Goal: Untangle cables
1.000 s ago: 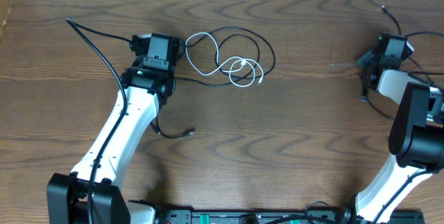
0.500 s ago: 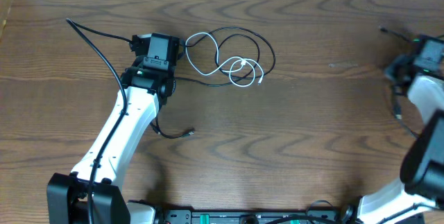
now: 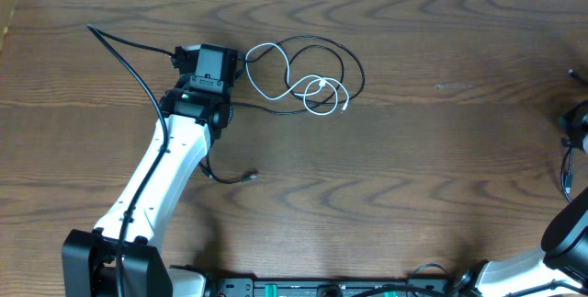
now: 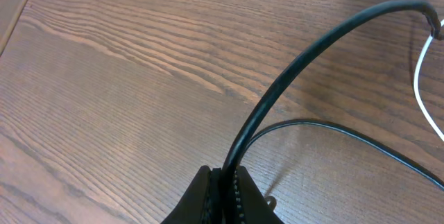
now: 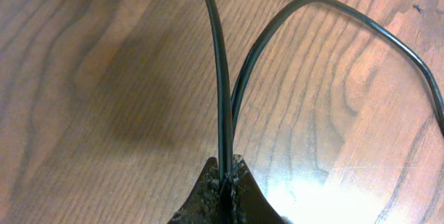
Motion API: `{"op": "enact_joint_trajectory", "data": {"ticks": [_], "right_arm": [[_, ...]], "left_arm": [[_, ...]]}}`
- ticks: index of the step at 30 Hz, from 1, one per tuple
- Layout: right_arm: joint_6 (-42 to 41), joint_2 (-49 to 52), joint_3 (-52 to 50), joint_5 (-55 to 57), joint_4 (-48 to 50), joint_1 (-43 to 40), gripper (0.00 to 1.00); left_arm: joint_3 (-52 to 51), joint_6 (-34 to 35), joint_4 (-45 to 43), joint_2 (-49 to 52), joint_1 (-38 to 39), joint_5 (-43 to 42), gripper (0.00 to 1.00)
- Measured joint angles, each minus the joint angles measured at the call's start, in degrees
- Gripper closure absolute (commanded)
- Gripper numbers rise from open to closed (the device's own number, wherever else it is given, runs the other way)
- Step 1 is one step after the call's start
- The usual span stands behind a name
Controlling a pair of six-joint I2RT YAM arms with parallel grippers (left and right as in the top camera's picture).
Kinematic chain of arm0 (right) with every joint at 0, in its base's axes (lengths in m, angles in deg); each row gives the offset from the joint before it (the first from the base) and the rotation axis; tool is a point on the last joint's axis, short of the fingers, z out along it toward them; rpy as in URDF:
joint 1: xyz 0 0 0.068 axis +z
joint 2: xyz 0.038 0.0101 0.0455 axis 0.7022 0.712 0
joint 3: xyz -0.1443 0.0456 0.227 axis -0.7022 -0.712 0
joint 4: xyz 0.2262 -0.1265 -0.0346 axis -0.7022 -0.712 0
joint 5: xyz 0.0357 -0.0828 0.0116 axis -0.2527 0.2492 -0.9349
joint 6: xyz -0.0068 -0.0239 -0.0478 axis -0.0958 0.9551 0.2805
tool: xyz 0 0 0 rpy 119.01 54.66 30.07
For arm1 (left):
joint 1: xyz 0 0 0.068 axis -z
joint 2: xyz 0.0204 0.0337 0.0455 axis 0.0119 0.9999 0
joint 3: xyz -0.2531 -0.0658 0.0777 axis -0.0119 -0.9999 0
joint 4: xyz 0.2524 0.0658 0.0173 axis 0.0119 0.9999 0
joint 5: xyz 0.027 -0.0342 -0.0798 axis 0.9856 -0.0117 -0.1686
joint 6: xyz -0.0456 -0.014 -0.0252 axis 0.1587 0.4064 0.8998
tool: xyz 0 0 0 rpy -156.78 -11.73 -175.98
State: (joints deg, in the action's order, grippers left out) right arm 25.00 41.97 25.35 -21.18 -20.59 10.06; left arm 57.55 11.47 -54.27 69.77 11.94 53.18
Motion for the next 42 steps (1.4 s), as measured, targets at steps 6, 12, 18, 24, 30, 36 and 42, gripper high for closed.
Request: {"op": "enact_joint_trajectory", "data": {"ticks": [6, 12, 18, 24, 30, 36, 42], "right_arm": [[1.9, 0.0, 0.0, -11.7, 4.4, 0.3, 0.58], [3.9, 0.0, 0.0, -22.8, 2.4, 2.5, 0.51], [6.6, 0.0, 0.0, -29.2, -1.9, 6.3, 0.44], [9.8, 0.0, 0.0, -35.5, -3.4, 14.2, 0.43], [11.6, 0.0, 0.0, -37.2, -3.6, 24.7, 0.39], [13.5, -0.1, 0.0, -34.9, -3.6, 33.2, 0.35], [14.6, -0.1, 0.0, -32.7, -2.4, 39.1, 0.34]], "left_arm": [[0.0, 0.0, 0.0, 0.0, 0.0, 0.0, 0.93], [0.0, 0.0, 0.0, 0.0, 0.0, -0.6, 0.93], [0.0, 0.0, -1.7, 0.0, 0.0, -10.2, 0.93], [0.0, 0.0, -7.7, 0.0, 0.6, -33.6, 0.93], [0.1, -4.5, -11.8, 0.0, 5.3, -59.7, 0.93], [0.1, -11.1, -11.2, -1.9, 8.3, -70.7, 0.59], [0.1, -12.5, -7.8, -4.7, 7.3, -62.6, 0.43]]}}
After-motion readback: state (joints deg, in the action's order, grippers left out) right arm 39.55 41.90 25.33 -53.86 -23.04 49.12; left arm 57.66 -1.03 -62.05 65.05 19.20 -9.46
